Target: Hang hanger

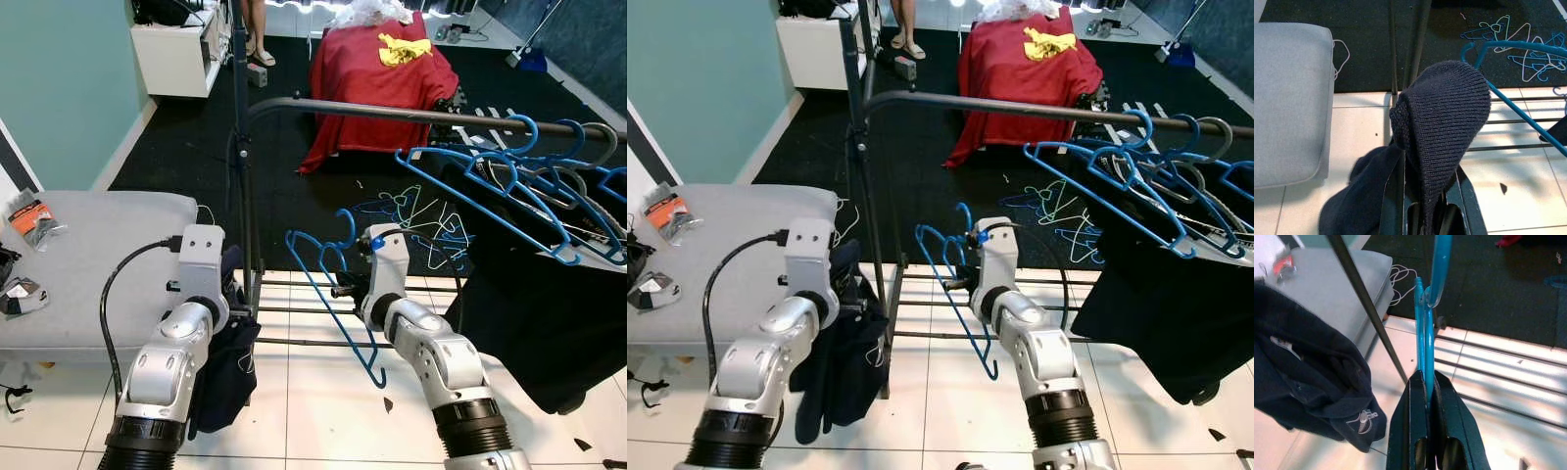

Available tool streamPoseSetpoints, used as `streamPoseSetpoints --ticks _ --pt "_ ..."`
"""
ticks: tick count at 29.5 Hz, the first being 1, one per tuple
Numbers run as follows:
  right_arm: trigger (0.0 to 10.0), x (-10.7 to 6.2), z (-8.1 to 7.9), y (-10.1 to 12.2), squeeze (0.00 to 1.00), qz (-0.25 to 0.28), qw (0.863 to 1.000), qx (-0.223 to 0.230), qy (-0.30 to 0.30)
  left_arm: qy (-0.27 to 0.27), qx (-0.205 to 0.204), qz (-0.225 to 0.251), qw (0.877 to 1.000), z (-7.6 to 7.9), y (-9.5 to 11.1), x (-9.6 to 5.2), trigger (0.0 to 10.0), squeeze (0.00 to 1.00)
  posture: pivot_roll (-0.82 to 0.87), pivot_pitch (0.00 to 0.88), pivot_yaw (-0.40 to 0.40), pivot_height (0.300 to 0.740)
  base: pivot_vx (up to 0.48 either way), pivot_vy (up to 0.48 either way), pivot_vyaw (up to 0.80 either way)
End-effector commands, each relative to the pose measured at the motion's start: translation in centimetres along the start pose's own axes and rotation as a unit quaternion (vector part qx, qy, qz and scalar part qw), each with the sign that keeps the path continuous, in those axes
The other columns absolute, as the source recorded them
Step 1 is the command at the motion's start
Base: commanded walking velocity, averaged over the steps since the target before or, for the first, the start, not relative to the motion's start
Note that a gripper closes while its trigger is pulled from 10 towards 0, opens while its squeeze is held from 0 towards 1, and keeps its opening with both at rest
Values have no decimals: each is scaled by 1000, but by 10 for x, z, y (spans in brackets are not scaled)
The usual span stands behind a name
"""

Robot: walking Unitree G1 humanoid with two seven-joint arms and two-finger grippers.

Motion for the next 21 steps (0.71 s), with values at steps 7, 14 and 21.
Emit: streamPoseSetpoints --ticks 7,14,21 --pt "10000 -23 -1 -13 0 -53 979 -106 165 -71 70 40 994 -7 17 -4 10000 0 -35 122 -52 740 0 0 0" --pt "10000 -45 3 -21 0 -96 958 -126 238 -71 92 39 992 -11 23 0 10000 0 -41 158 -45 740 0 0 0" --pt "10000 -68 11 -15 0 -99 943 -127 289 -84 91 38 992 -7 27 3 10000 0 -47 152 -32 740 0 0 0"
Point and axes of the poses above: a point about 5 cm out from each wrist's last joint towards the gripper, its own x axis pointing out of the wrist towards the gripper, its own y axis along the axis of the wrist's last joint, z = x × y, the point moved 2 cm from there along x, pointing out of the wrist towards the gripper, and after that the axes turned 12 degrees about -x, right-handed, at the moved point
